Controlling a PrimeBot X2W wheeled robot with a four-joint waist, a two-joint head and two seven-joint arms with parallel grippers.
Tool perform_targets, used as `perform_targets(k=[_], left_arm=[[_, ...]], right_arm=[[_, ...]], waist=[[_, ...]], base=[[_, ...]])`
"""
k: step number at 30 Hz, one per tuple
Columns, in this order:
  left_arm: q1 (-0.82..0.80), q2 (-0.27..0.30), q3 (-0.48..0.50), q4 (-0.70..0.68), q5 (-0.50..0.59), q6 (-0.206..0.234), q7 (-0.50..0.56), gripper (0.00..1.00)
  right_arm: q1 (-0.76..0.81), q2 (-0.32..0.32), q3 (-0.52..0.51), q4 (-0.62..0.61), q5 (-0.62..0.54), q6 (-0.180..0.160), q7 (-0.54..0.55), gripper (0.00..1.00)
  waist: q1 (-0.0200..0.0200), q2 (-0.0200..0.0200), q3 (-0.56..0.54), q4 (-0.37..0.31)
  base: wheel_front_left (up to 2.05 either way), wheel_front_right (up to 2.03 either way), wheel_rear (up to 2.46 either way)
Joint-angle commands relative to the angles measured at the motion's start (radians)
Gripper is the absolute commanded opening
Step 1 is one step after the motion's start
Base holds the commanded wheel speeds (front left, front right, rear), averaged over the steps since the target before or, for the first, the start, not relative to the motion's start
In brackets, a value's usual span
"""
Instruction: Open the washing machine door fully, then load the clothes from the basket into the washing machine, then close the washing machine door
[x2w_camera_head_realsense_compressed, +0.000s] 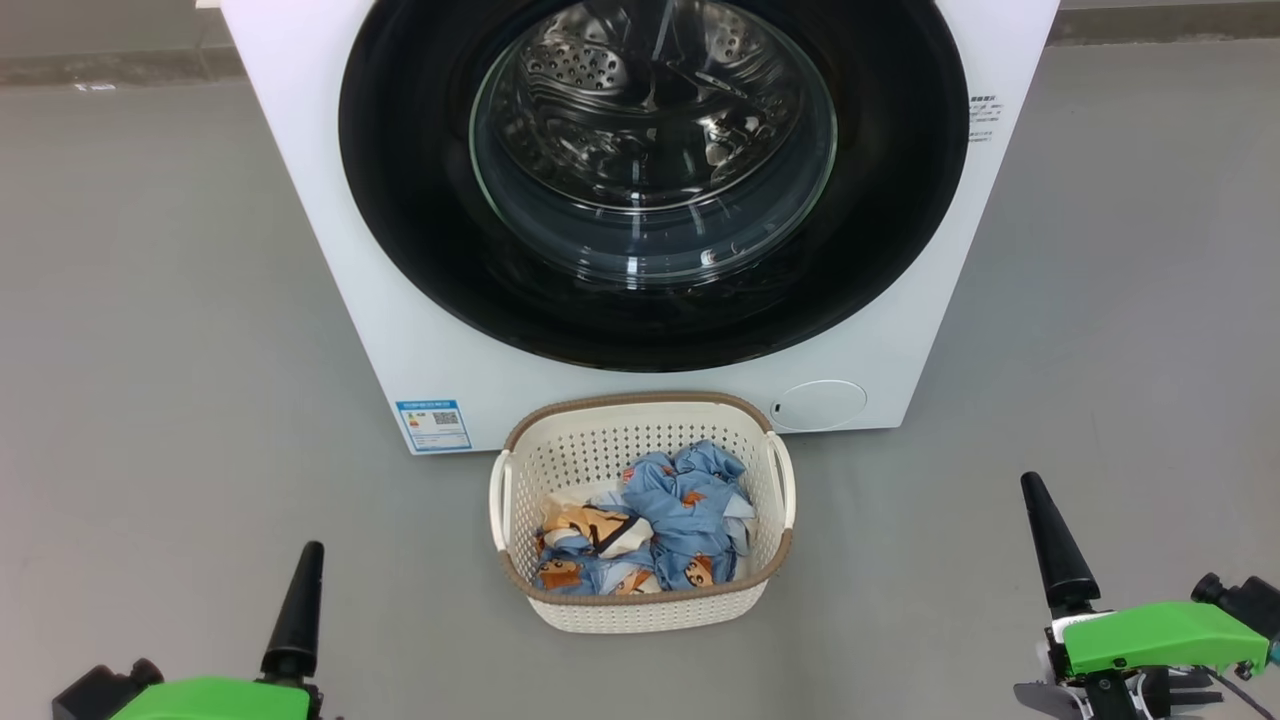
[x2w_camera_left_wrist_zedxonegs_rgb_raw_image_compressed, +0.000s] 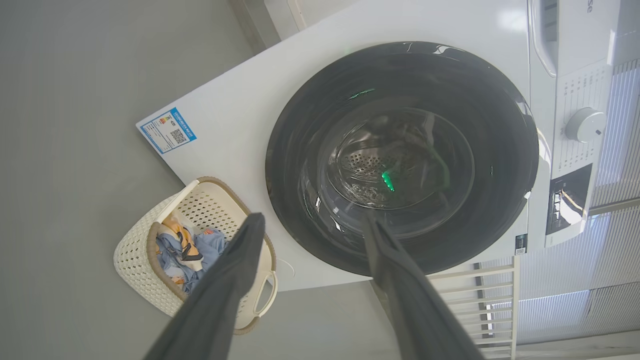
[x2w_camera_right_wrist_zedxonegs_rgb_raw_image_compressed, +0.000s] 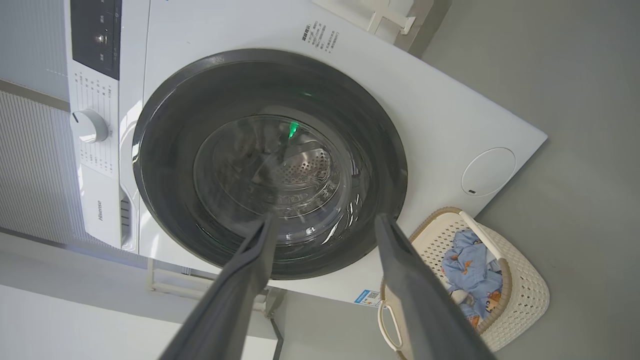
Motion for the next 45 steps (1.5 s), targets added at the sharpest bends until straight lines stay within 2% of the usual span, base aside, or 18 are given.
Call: perform_targets(k=[1,12,19,39,45], left_arm=[[-0.05,0.024,0.012,-0.035,0.021,-0.001,-0.009,1.0],[-0.059,0.052,-0.011,-0.055,0.154,-0.002,-0.041,1.0],[-0.066,0.078,-0.042,-0.051,0.281,-0.002,-0.062,1.0],[-0.079,0.096,-0.049,-0.028,0.643,-0.002,-0.121,1.0],[-0.084,0.095,-0.043,-0.021,0.727,-0.002,-0.136,1.0]], right_arm=[[-0.056,-0.015,0.014,-0.03,-0.026,0.001,-0.008,1.0],[-0.075,-0.043,0.061,-0.03,-0.177,0.001,-0.04,1.0],[-0.087,-0.06,0.091,-0.024,-0.298,0.001,-0.061,1.0],[-0.116,-0.066,0.089,0.031,-0.648,0.001,-0.116,1.0],[-0.124,-0.057,0.085,0.051,-0.722,0.001,-0.122,1.0]], waist=[[-0.0001,0.0,0.0,0.0],[-0.0001,0.0,0.0,-0.002],[-0.0001,0.0,0.0,-0.005],[-0.0001,0.0,-0.001,-0.01],[-0.0001,0.0,0.003,-0.012]], base=[[0.0,0.0,0.0],[0.0,0.0,0.0],[0.0,0.0,0.0],[0.0,0.0,0.0],[0.0,0.0,0.0]])
